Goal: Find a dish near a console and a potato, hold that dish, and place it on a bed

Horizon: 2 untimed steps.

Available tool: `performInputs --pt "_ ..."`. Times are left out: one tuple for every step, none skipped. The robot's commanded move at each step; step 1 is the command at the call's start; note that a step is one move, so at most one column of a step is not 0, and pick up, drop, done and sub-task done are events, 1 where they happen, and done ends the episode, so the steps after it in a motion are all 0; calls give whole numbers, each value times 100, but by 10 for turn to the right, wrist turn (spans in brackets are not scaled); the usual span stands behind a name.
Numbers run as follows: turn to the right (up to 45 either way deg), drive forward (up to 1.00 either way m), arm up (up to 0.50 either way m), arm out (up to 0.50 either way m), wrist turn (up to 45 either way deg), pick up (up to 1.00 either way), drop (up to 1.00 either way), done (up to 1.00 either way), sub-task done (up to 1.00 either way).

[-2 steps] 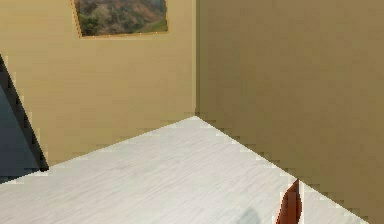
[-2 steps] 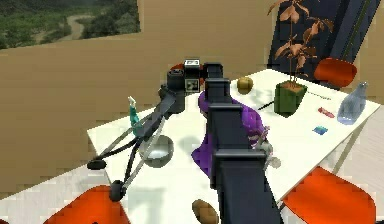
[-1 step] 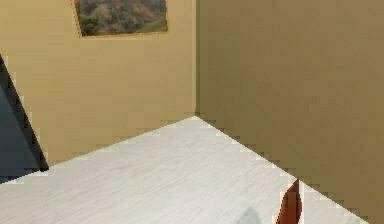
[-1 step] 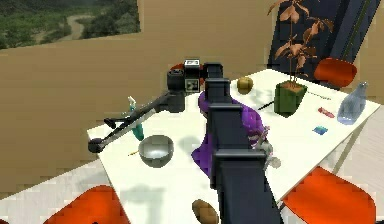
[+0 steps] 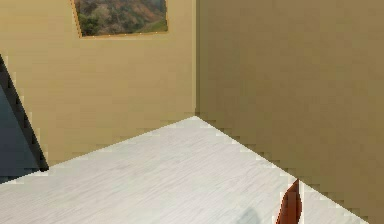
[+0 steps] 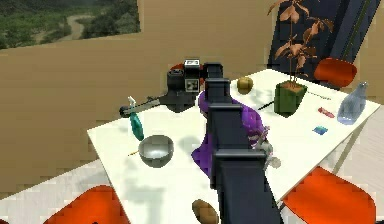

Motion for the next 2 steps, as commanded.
performInputs --pt "0 0 0 0 120 0 0 0 0" --pt "0 0 -30 0 0 0 0 0 0"
